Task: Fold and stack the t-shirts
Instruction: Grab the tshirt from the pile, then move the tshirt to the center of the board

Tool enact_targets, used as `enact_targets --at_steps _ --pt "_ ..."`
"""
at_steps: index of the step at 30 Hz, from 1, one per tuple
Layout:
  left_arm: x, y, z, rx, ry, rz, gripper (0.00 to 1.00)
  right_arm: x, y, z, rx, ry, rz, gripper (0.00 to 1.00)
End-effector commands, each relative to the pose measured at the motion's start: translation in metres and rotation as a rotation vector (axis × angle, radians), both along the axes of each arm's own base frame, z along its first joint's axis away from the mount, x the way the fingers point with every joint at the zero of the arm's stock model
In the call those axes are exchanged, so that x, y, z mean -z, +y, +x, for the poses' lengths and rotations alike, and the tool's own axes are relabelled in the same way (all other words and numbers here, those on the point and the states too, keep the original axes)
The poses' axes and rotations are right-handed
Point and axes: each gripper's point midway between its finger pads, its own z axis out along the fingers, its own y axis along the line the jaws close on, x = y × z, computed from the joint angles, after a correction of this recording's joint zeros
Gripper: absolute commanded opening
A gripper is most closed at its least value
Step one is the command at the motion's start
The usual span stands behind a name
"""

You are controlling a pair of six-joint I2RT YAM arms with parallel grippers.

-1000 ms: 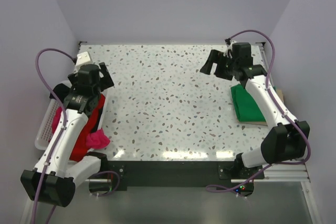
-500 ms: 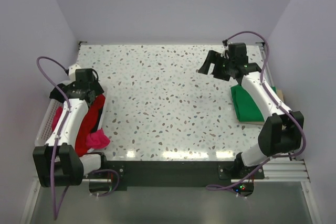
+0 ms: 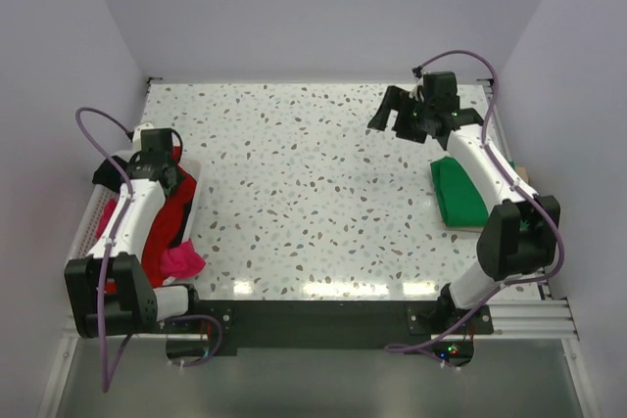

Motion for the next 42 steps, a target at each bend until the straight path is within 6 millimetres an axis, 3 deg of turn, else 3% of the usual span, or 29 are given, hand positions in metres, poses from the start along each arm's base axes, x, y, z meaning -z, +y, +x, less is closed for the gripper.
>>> enact_targets --at_steps 1,2,4,5,6,8,9,11,13,14,15,17,18,20,23,25,29,31,32,33,34,35,36,37,39,40,42 --pt "-0.061 0.002 0.031 0.022 -0.165 0.006 0.00 -0.027 0.003 0.016 0.002 -0.079 0.010 0.91" --pt "-0.089 0.002 0.040 0.031 -0.227 0.015 0.00 -0.027 0.003 0.016 0.001 -0.075 0.008 0.91" --pt "-0.118 -0.001 0.048 0.063 -0.295 0.020 0.00 -0.033 0.003 0.018 -0.001 -0.086 0.006 0.91" --pt "-0.150 -0.005 0.056 0.103 -0.383 0.026 0.00 -0.037 0.003 0.019 -0.001 -0.093 0.003 0.91" --pt "-0.163 -0.009 0.057 0.123 -0.416 0.016 0.00 -0.037 0.003 0.019 0.000 -0.094 0.002 0.91" --pt "-0.217 -0.020 0.066 0.210 -0.575 0.034 0.00 -0.042 0.000 0.020 0.010 -0.114 -0.004 0.91" --pt "-0.237 -0.035 0.070 0.299 -0.637 0.011 0.00 -0.040 -0.001 0.018 0.017 -0.115 -0.010 0.91" --pt "-0.297 -0.050 0.076 0.399 -0.800 0.032 0.00 -0.042 -0.003 0.017 0.028 -0.127 -0.011 0.91" --pt "-0.342 -0.080 0.077 0.569 -0.919 -0.005 0.00 -0.041 -0.005 0.015 0.034 -0.127 -0.015 0.91" --pt "-0.376 -0.090 0.079 0.629 -0.992 -0.008 0.00 -0.041 -0.005 0.013 0.033 -0.130 -0.016 0.91" --pt "-0.400 -0.113 0.075 0.747 -1.058 -0.062 0.00 -0.040 -0.007 0.012 0.034 -0.128 -0.020 0.91" --pt "-0.445 -0.138 0.071 0.874 -1.164 -0.115 0.00 -0.038 -0.007 0.011 0.036 -0.127 -0.027 0.91" --pt "-0.459 -0.157 0.063 0.973 -1.199 -0.156 0.00 -0.039 -0.009 0.009 0.039 -0.131 -0.029 0.91" --pt "-0.507 -0.187 0.048 1.092 -1.328 -0.200 0.00 -0.040 -0.011 0.008 0.041 -0.135 -0.037 0.91" --pt "-0.547 -0.226 0.026 1.236 -1.428 -0.269 0.00 -0.041 -0.015 0.006 0.054 -0.138 -0.046 0.91" --pt "-0.562 -0.241 0.007 1.324 -1.488 -0.377 0.00 -0.046 -0.019 0.003 0.064 -0.148 -0.049 0.91" --pt "-0.554 -0.252 -0.003 1.360 -1.505 -0.505 0.00 -0.047 -0.026 -0.006 0.085 -0.149 -0.069 0.91" --pt "-0.522 -0.256 0.012 1.341 -1.402 -0.560 0.00 -0.049 -0.034 -0.012 0.117 -0.151 -0.093 0.91" --pt "-0.505 -0.258 0.018 1.338 -1.351 -0.576 0.06 -0.045 -0.038 -0.016 0.130 -0.139 -0.105 0.91" --pt "-0.474 -0.258 0.034 1.303 -1.247 -0.585 0.13 -0.043 -0.044 -0.019 0.154 -0.138 -0.128 0.91" --pt "-0.434 -0.257 0.049 1.238 -1.137 -0.608 0.28 -0.050 -0.047 -0.024 0.163 -0.157 -0.133 0.91" --pt "-0.402 -0.253 0.062 1.176 -1.050 -0.599 0.39 -0.043 -0.051 -0.030 0.170 -0.138 -0.152 0.92" --pt "-0.344 -0.235 0.086 0.996 -0.880 -0.554 0.49 -0.040 -0.054 -0.033 0.173 -0.132 -0.167 0.92" --pt "-0.284 -0.220 0.097 0.866 -0.729 -0.540 0.63 -0.038 -0.056 -0.037 0.171 -0.128 -0.175 0.92" --pt "-0.192 -0.185 0.103 0.667 -0.482 -0.419 0.69 -0.024 -0.059 -0.047 0.157 -0.093 -0.199 0.92" --pt "-0.139 -0.177 0.099 0.630 -0.350 -0.405 0.76 -0.018 -0.060 -0.050 0.152 -0.078 -0.206 0.92" --pt "-0.093 -0.171 0.089 0.604 -0.228 -0.388 0.77 -0.001 -0.065 -0.059 0.156 -0.040 -0.235 0.92"
